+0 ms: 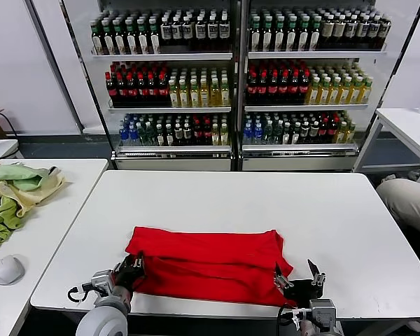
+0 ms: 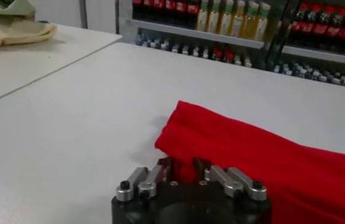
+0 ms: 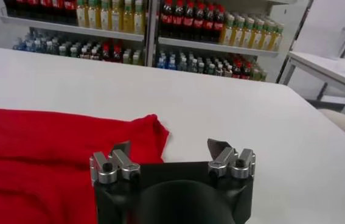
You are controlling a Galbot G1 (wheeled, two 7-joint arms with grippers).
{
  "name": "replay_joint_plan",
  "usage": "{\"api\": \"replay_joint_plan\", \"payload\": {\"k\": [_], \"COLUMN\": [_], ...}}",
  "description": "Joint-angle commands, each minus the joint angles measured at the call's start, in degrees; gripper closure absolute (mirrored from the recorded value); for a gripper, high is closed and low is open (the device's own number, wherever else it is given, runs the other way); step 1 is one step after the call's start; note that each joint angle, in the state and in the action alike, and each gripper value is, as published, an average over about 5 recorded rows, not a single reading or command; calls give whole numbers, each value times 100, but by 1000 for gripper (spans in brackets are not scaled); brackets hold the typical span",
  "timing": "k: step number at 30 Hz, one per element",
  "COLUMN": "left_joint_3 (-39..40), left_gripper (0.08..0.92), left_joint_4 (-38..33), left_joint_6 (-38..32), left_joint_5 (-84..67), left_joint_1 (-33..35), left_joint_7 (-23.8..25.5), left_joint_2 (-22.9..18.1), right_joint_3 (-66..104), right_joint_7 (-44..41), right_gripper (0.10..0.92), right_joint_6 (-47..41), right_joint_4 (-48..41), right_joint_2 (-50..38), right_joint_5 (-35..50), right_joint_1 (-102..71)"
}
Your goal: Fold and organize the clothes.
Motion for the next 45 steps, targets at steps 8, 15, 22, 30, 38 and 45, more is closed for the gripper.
{"api": "replay_joint_plan", "payload": {"k": [8, 15, 22, 30, 38, 45], "left_joint_3": [-533, -2207, -2961, -353, 793, 949], "left_gripper": [898, 900, 900, 900, 900, 900], "left_joint_4": [52, -57, -233, -1629, -1410, -58], "left_joint_6": [-173, -71, 2, 423, 585, 441], "left_joint_5": [1434, 2617, 2986, 2509, 2042, 1968], "left_joint_1": [-20, 486, 670, 479, -64, -1011], "left_joint_7": [-16, -48, 42, 361, 804, 871], "left_joint_2": [78, 532, 731, 205, -165, -837], "right_joint_3": [26, 27, -10, 27, 42, 56], "right_joint_7": [13, 17, 18, 22, 26, 36], "right_gripper": [203, 203, 203, 203, 203, 203], "right_joint_6": [-4, -5, -34, -41, -30, -30], "right_joint_4": [91, 114, 69, 32, 57, 93], "right_joint_2": [-13, -18, -47, -71, 22, 72], "right_joint_5": [-14, -16, -1, 1, -33, -51], "right_joint_1": [21, 71, 234, 267, 194, 141]}}
